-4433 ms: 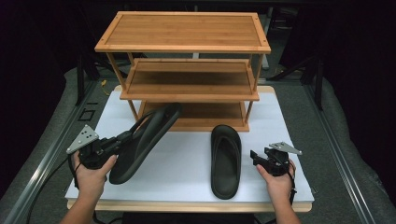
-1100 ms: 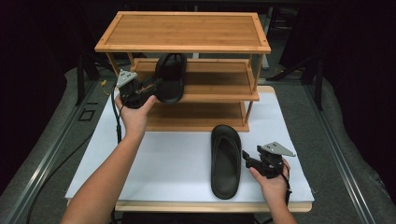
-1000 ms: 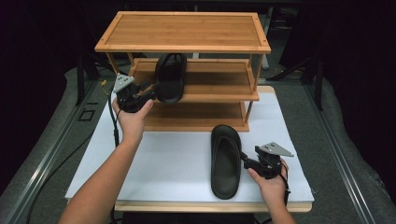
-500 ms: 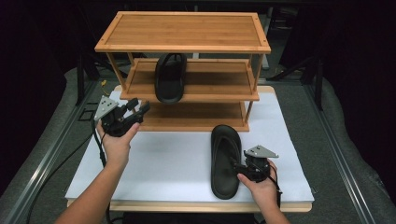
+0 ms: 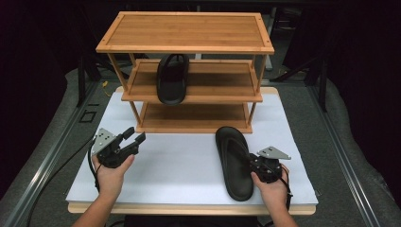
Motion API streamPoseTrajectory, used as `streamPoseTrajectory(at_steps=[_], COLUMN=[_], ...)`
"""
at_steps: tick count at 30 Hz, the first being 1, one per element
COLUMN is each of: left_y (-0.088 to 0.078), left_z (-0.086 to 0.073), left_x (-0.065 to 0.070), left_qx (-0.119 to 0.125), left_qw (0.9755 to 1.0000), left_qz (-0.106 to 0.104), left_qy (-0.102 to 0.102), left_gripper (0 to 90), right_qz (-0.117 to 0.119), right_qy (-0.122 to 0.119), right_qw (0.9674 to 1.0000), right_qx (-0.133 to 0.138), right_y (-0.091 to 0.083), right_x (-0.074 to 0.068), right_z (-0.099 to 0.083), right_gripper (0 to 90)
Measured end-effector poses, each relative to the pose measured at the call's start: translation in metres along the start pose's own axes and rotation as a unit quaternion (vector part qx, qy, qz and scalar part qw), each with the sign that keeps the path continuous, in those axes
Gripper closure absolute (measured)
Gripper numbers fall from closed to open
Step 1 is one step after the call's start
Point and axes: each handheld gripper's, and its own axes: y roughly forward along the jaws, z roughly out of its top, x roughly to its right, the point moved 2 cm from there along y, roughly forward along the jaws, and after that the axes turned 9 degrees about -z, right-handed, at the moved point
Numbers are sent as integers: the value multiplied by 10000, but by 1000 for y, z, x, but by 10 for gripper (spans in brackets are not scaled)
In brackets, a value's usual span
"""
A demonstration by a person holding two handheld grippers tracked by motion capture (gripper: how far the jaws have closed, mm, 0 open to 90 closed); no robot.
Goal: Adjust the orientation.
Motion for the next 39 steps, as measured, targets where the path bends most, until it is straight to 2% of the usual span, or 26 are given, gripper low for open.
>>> streamPoseTrajectory(at_steps=[3, 5, 8, 11, 15, 18, 20, 22, 23, 26, 27, 29, 30, 31, 32, 36, 39], left_y=[3, 5, 8, 13, 21, 24, 26, 26, 27, 28, 29, 29, 29, 30, 30, 30, 30], left_z=[-4, -5, -4, -5, -7, -7, -6, -6, -6, -7, -7, -8, -8, -8, -8, -10, -10], left_x=[-3, -4, -6, -8, -10, -13, -14, -16, -17, -19, -19, -19, -19, -19, -19, -19, -18], left_qx=[-68, -55, -39, -75, -124, -135, -94, -89, -82, -123, -139, -153, -152, -149, -162, -214, -215], left_qw=[10000, 9999, 9999, 9998, 9994, 9992, 9991, 9989, 9987, 9985, 9984, 9985, 9985, 9985, 9985, 9984, 9984], left_qz=[11, -30, -42, -90, -203, -253, -275, -280, -279, -284, -282, -284, -289, -288, -280, -288, -294], left_qy=[-60, -91, -95, -185, -238, -286, -318, -376, -408, -461, -463, -447, -447, -449, -442, -443, -435], left_gripper=[491, 492, 492, 491, 491, 491, 491, 491, 491, 491, 491, 491, 490, 490, 490, 489, 489], right_qz=[-164, -99, 79, 121, -10, 35, 16, -105, 152, -27, 58, 23, -211, -31, -171, -50, -194], right_qy=[83, 212, 351, 284, 296, 362, 367, 389, 477, 467, 496, 479, 381, 340, 321, 482, 414], right_qw=[9998, 9997, 9993, 9995, 9995, 9991, 9992, 9988, 9983, 9986, 9984, 9986, 9988, 9993, 9991, 9987, 9988], right_qx=[20, 30, 61, 7, -130, -222, -178, -265, -299, -266, -265, -211, -214, -160, -224, -174, -194], right_y=[0, 0, -3, -10, -17, -18, -16, -14, -12, -13, -13, -14, -15, -15, -16, -10, -6], right_x=[6, 9, 10, 8, 7, 6, 4, 3, 5, 9, 10, 10, 10, 11, 11, 16, 14], right_z=[-1, -2, -3, -2, -2, -9, -18, -27, -28, -29, -30, -30, -30, -30, -30, -29, -27], right_gripper=[768, 690, 625, 554, 496, 548, 611, 669, 673, 744, 758, 776, 784, 790, 792, 766, 764])
